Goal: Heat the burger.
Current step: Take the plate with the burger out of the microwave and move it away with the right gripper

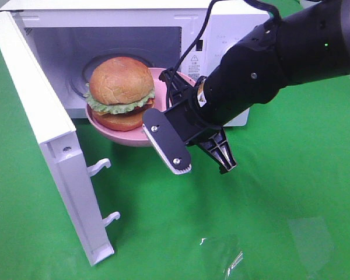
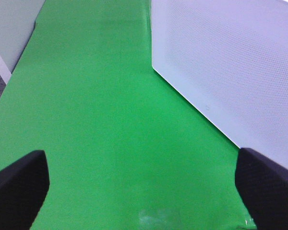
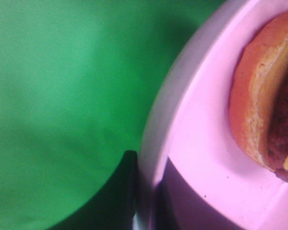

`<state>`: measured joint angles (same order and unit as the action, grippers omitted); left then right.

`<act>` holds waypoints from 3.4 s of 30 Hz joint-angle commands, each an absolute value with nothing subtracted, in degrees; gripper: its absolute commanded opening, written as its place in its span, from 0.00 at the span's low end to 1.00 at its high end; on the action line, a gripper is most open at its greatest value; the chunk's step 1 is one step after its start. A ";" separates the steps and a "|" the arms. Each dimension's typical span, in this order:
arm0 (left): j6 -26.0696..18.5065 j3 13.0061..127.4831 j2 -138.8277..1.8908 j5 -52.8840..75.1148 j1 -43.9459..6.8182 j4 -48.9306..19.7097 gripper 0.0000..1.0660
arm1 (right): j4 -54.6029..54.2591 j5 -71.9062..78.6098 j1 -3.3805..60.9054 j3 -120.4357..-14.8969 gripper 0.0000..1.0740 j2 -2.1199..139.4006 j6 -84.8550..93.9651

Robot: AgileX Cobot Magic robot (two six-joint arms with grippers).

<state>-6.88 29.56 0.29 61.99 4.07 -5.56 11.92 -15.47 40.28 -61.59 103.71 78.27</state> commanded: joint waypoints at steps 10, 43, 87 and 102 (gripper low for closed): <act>-6.42 29.62 0.63 61.31 4.30 -5.56 0.92 | 11.75 -12.32 40.11 -53.63 0.00 93.85 75.06; -6.42 29.62 0.63 61.31 4.30 -5.56 0.92 | 12.83 -25.15 40.11 -29.16 0.00 58.84 65.49; -6.42 29.62 0.63 61.31 4.30 -5.56 0.92 | 38.50 -59.76 40.11 -27.85 0.00 52.54 -11.69; -6.42 29.62 0.63 61.31 4.30 -5.56 0.92 | 44.63 -56.32 39.88 -27.85 0.00 66.35 -30.31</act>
